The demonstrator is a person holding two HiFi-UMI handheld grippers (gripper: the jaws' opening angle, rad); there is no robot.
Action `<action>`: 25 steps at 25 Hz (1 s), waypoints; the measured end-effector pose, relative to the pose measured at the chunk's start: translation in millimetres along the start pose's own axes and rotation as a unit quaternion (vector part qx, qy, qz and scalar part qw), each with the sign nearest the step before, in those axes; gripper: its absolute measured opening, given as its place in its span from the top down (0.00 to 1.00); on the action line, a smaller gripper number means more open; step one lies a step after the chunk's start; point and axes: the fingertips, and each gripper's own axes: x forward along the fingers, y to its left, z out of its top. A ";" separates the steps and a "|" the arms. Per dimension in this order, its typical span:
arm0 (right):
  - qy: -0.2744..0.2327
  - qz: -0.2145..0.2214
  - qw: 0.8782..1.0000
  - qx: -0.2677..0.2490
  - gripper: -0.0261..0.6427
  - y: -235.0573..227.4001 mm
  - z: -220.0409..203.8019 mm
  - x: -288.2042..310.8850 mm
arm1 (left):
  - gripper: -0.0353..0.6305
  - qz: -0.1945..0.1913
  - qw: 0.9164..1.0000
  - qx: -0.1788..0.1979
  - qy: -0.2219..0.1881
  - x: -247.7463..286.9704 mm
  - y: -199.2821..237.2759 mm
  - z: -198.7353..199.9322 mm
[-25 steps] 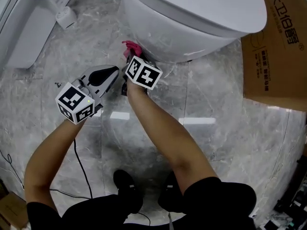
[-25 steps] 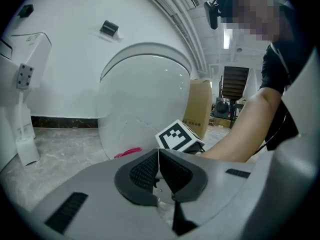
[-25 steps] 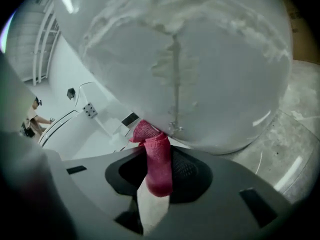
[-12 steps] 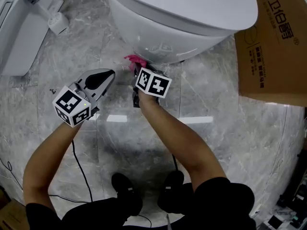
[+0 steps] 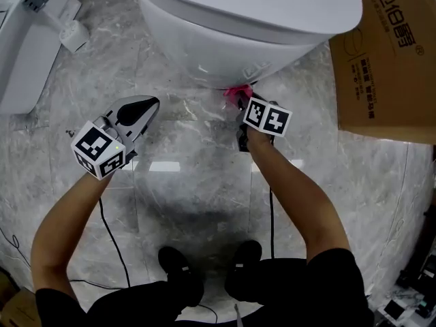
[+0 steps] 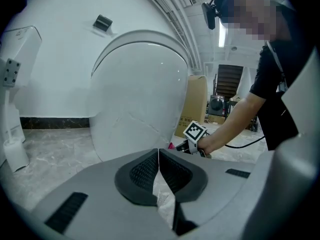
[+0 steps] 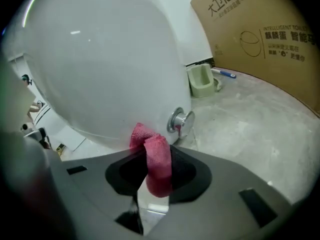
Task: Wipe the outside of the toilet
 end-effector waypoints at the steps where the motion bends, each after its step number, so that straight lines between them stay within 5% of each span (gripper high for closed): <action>1: -0.007 -0.007 1.000 0.008 0.78 -8.0 6.1 -1.4 | 0.92 -0.002 1.000 0.000 0.002 2.3 -1.4 -1.5; 10: -0.004 -0.001 1.000 0.005 0.78 -16.7 10.6 -25.2 | 0.92 -0.009 1.000 -0.015 0.010 15.9 -17.5 -5.0; 16: -0.039 0.050 0.998 -0.030 0.78 28.1 46.9 -101.0 | 0.92 0.024 0.996 -0.083 0.017 -5.7 -34.9 31.4; 25: -0.073 0.136 0.985 -0.083 0.78 153.4 157.2 -297.4 | 0.92 0.097 0.985 -0.142 -0.015 -80.9 -97.9 217.0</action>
